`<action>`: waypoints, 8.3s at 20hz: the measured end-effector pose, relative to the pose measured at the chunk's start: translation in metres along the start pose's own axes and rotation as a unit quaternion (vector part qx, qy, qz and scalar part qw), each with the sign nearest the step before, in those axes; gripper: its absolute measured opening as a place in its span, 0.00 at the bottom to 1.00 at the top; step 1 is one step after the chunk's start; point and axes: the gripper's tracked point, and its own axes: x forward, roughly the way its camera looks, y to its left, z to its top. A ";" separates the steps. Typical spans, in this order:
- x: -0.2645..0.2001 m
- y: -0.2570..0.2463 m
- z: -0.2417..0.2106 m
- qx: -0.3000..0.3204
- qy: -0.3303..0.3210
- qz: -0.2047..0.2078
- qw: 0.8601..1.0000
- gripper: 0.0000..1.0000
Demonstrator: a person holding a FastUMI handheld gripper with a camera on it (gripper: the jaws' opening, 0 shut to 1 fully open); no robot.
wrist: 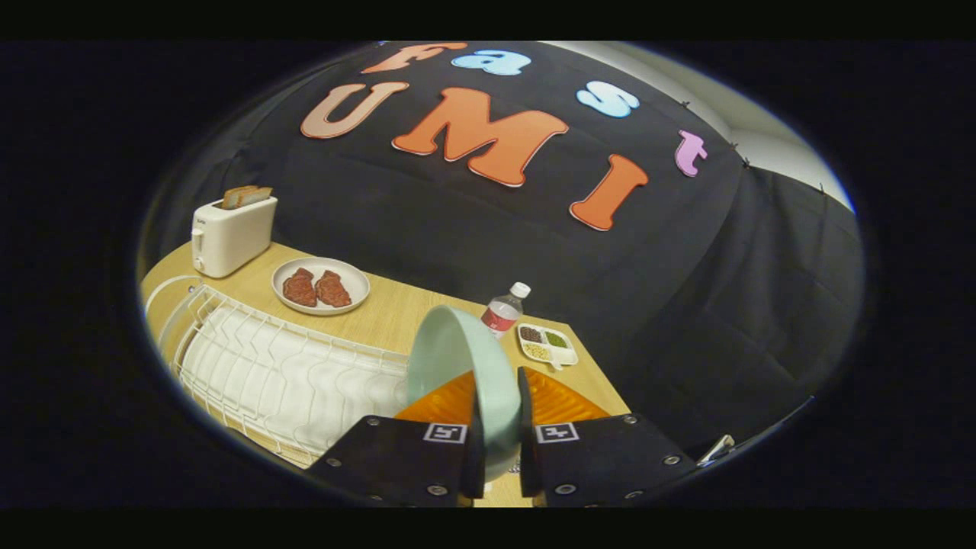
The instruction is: Take the plate from the dish rack, then take the spoon from the basket and place it into the plate.
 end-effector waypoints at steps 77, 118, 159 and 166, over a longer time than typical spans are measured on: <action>-0.095 -0.046 -0.209 0.264 -0.026 0.095 0.959 0.99; -0.057 -0.089 -0.131 0.207 -0.149 0.029 0.966 0.05; -0.215 0.066 -0.155 0.171 -0.186 0.236 0.938 0.05; -0.208 0.073 -0.167 0.164 -0.161 0.242 0.943 0.12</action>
